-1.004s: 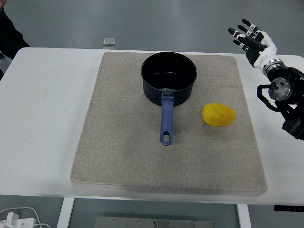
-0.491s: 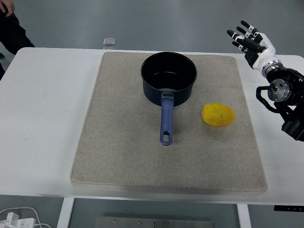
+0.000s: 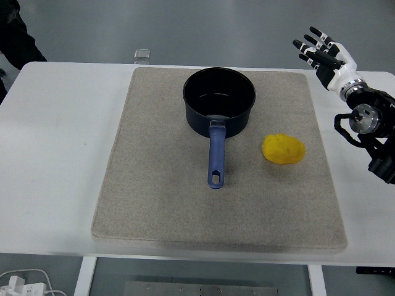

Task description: Put the potato in the blue pot

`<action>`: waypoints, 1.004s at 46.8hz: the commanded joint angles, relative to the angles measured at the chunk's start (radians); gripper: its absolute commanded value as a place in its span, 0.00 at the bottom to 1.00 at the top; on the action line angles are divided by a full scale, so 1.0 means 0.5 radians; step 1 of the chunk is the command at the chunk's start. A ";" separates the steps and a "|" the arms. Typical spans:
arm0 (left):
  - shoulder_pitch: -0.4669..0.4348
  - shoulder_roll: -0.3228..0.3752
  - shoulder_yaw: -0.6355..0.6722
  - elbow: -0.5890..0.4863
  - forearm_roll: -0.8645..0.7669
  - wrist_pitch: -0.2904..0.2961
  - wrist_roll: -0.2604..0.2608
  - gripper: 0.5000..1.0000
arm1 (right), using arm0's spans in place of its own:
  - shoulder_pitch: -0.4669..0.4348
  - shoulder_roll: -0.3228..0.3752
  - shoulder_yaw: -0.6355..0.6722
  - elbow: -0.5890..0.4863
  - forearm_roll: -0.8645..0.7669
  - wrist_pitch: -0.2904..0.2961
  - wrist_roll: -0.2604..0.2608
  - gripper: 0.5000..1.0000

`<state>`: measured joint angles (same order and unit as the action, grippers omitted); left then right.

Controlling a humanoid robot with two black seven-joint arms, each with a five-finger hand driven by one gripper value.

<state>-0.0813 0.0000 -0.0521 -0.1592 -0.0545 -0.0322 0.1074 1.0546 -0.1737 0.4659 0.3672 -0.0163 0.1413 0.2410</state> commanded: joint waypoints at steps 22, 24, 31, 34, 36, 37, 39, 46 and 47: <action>0.000 0.000 0.000 -0.001 -0.002 0.000 0.000 1.00 | -0.207 -0.662 -0.064 0.870 -0.357 0.006 0.006 0.83; 0.000 0.000 0.000 -0.001 -0.002 0.000 0.000 1.00 | -0.244 -0.741 -0.064 0.983 -0.421 0.003 0.012 0.83; 0.000 0.000 -0.003 0.005 -0.002 0.000 0.000 1.00 | -0.388 -0.947 -0.061 1.235 -0.786 -0.003 0.058 0.83; 0.000 0.000 -0.003 0.011 -0.002 0.000 0.000 1.00 | -0.440 -1.021 -0.061 1.309 -0.985 -0.006 0.119 0.83; 0.000 0.000 -0.003 0.012 -0.002 0.000 0.000 1.00 | -0.459 -1.067 -0.064 1.364 -1.117 -0.010 0.156 0.83; 0.000 0.000 -0.003 0.008 -0.002 0.000 0.000 1.00 | -0.471 -1.094 -0.064 1.391 -1.172 -0.013 0.171 0.83; 0.000 0.000 -0.003 0.008 -0.002 0.000 0.000 1.00 | -0.492 -1.146 -0.064 1.453 -1.265 -0.016 0.190 0.83; 0.000 0.000 -0.003 0.002 -0.002 0.000 0.000 1.00 | -0.508 -1.285 -0.067 1.646 -1.385 -0.016 0.199 0.83; 0.000 0.000 -0.003 0.002 -0.002 0.000 0.000 1.00 | -0.508 -1.297 -0.067 1.665 -1.397 -0.016 0.199 0.83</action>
<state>-0.0814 0.0000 -0.0535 -0.1576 -0.0553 -0.0323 0.1073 0.8012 -0.7975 0.4342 1.1656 -0.6984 0.1334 0.3406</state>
